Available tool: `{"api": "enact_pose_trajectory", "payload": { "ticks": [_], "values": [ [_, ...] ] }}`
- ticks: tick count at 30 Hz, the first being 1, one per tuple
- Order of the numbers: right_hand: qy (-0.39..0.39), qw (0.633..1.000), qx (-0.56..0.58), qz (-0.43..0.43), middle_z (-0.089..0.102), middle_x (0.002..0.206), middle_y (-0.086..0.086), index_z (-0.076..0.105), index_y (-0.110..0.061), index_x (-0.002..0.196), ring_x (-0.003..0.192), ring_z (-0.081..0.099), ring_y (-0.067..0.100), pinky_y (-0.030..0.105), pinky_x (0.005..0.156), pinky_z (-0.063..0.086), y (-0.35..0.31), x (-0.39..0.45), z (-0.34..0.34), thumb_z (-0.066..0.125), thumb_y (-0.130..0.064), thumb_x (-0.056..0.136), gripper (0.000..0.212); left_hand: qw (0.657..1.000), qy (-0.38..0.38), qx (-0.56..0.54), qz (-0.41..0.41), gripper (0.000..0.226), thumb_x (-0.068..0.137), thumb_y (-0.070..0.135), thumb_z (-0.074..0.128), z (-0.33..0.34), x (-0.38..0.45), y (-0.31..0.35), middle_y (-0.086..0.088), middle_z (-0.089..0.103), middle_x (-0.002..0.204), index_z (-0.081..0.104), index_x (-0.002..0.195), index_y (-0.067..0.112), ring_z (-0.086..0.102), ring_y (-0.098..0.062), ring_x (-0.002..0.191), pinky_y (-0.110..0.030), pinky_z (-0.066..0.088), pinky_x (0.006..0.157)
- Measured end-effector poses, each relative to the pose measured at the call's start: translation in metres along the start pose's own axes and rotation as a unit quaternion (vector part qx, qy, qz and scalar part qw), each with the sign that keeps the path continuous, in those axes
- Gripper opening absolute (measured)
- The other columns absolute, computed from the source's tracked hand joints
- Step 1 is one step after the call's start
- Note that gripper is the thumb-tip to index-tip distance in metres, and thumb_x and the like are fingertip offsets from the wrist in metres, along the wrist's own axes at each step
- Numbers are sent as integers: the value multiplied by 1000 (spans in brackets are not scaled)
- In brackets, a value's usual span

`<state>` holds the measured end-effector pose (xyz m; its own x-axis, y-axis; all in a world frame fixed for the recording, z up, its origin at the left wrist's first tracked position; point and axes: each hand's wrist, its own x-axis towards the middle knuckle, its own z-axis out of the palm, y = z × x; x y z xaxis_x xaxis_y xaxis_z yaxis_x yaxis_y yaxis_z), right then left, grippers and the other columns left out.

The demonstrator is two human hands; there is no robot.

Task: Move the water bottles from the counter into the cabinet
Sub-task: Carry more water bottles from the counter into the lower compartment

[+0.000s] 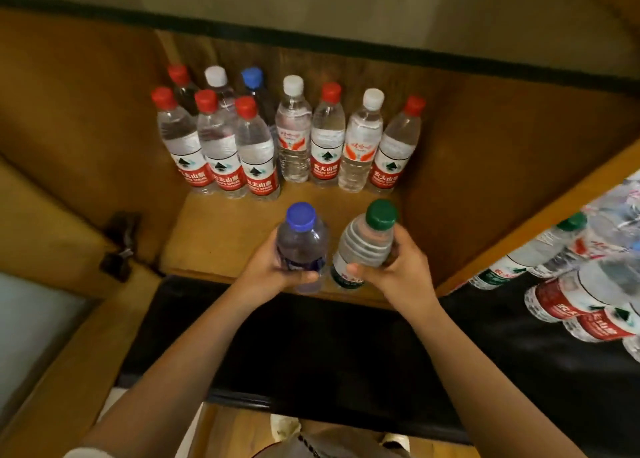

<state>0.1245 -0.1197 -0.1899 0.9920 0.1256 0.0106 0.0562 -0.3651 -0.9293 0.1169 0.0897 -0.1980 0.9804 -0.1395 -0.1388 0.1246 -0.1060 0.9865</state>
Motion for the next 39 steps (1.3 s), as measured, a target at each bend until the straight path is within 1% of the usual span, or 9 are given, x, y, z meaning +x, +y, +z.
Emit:
{"api": "enact_pose_trajectory", "payload": {
  "ticks": [4,10,15,18,22,26,30,34,39],
  "values": [
    [17,1000,3,23,59,101,-24,48,-34,113,94,52,-21,1,76,41,0,20,21,85,-17,60,67,999,35,-9,13,74,64,-24,67,-18,18,-11,2,58,105,37,129,-2,63,4,89,-10,48,75],
    [29,999,-17,39,57,98,-40,44,-43,114,97,48,-25,-6,75,37,3,28,36,85,-20,60,72,998,49,-30,17,71,65,-22,67,-32,39,-24,8,66,91,41,118,19,65,7,80,-8,49,64],
    [17,999,-12,44,54,106,-37,39,-39,123,101,46,-26,-7,77,35,2,26,37,81,-40,57,79,997,63,-31,12,79,58,-7,79,-28,45,-29,11,61,110,43,119,28,61,-1,99,-12,49,79],
    [1,998,-17,65,49,113,-36,36,-37,129,105,43,-26,-5,83,35,9,22,36,83,-29,61,83,997,78,-21,-5,85,54,-7,82,-23,41,-37,16,58,112,43,115,37,57,-2,103,-16,48,84],
    [-3,994,-35,100,48,126,-20,31,-27,136,114,45,-10,13,97,37,18,15,48,82,-24,65,87,994,103,11,-36,76,55,-6,82,-18,34,-53,18,58,103,46,113,29,56,8,92,-7,43,73],
    [50,993,-59,92,50,116,-24,29,-46,119,114,47,0,22,95,38,23,19,57,79,-16,70,76,987,150,33,-47,58,62,0,80,-13,34,-64,21,60,92,52,106,25,55,10,83,0,41,64],
    [50,991,-45,112,48,111,-28,33,-44,121,111,46,-2,19,92,37,22,41,65,78,-10,70,76,983,173,41,-47,62,65,6,79,-15,52,-63,7,62,107,53,121,15,57,-7,96,-16,42,79],
    [49,989,-58,124,54,120,-12,36,-26,130,109,47,4,26,93,41,17,70,72,77,-8,70,74,974,210,71,-53,59,66,7,80,-20,81,-57,4,61,104,53,118,12,57,-14,96,-14,39,70],
    [71,989,-60,115,56,128,1,36,-19,130,117,51,17,33,97,44,12,104,84,76,-4,70,73,953,268,59,-124,56,67,9,81,-26,114,-54,-6,62,107,47,110,8,61,-26,98,-27,41,71]
  ]
}}
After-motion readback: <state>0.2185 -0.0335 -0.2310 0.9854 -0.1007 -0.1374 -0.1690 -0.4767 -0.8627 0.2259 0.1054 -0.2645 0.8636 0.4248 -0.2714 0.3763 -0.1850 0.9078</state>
